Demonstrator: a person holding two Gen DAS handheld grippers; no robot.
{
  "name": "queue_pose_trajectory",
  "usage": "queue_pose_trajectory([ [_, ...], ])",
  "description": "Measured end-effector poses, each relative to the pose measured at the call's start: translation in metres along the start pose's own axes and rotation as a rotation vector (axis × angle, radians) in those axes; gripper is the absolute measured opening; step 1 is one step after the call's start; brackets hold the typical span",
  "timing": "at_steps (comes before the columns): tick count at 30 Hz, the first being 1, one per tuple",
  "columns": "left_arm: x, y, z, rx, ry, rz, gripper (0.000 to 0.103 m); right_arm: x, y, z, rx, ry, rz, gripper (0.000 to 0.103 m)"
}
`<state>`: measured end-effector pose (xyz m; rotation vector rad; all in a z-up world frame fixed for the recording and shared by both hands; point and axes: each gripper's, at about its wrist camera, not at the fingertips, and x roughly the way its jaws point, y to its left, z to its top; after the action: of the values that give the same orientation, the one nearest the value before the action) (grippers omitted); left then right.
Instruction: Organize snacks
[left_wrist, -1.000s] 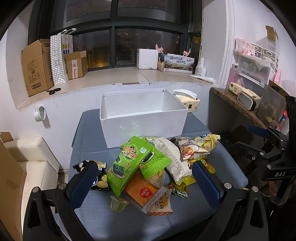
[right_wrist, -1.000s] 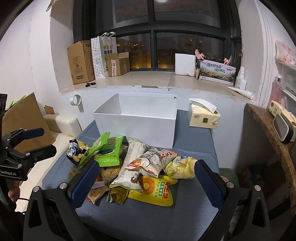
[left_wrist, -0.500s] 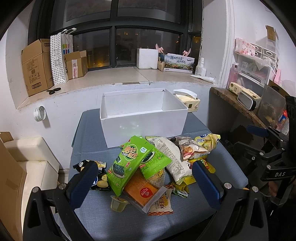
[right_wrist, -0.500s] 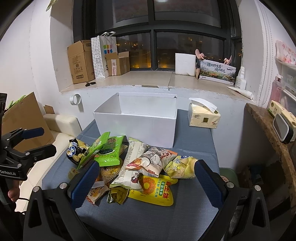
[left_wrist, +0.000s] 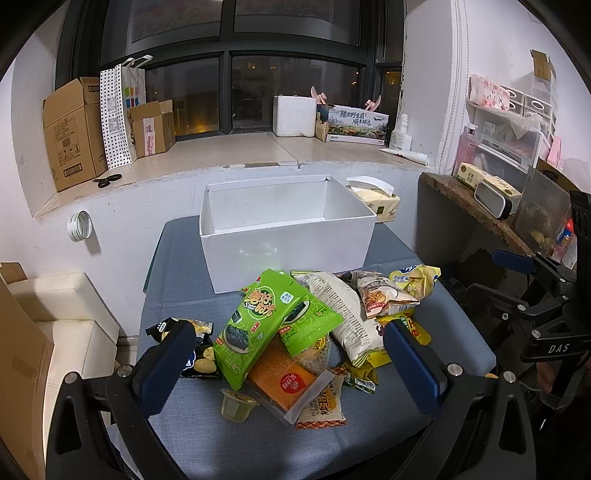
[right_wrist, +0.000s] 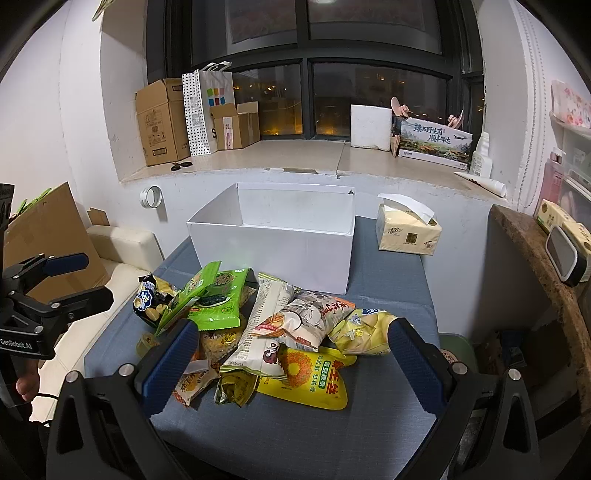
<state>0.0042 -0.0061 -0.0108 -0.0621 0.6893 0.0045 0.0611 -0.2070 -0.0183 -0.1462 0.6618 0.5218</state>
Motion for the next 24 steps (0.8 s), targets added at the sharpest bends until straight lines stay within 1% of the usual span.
queue_pose_trajectory([
  [9, 0.0, 0.0, 0.0, 0.002, -0.001, 0.0, 0.103, 0.002, 0.0, -0.002, -0.002, 0.006, -0.002, 0.103],
  [15, 0.0, 0.0, -0.001, 0.0, -0.002, -0.003, 0.103, 0.012, 0.0, -0.004, -0.003, 0.027, 0.005, 0.103],
  [17, 0.001, 0.001, -0.001, -0.001, 0.0, -0.005, 0.103, 0.023, 0.0, -0.006, -0.006, 0.056, 0.01, 0.103],
  [21, 0.002, 0.003, -0.002, -0.002, 0.005, -0.002, 0.103, 0.06, -0.003, -0.004, -0.003, 0.15, 0.001, 0.103],
  [24, 0.003, 0.004, -0.003, -0.005, 0.006, 0.0, 0.103, 0.089, -0.008, 0.003, 0.03, 0.209, 0.008, 0.103],
])
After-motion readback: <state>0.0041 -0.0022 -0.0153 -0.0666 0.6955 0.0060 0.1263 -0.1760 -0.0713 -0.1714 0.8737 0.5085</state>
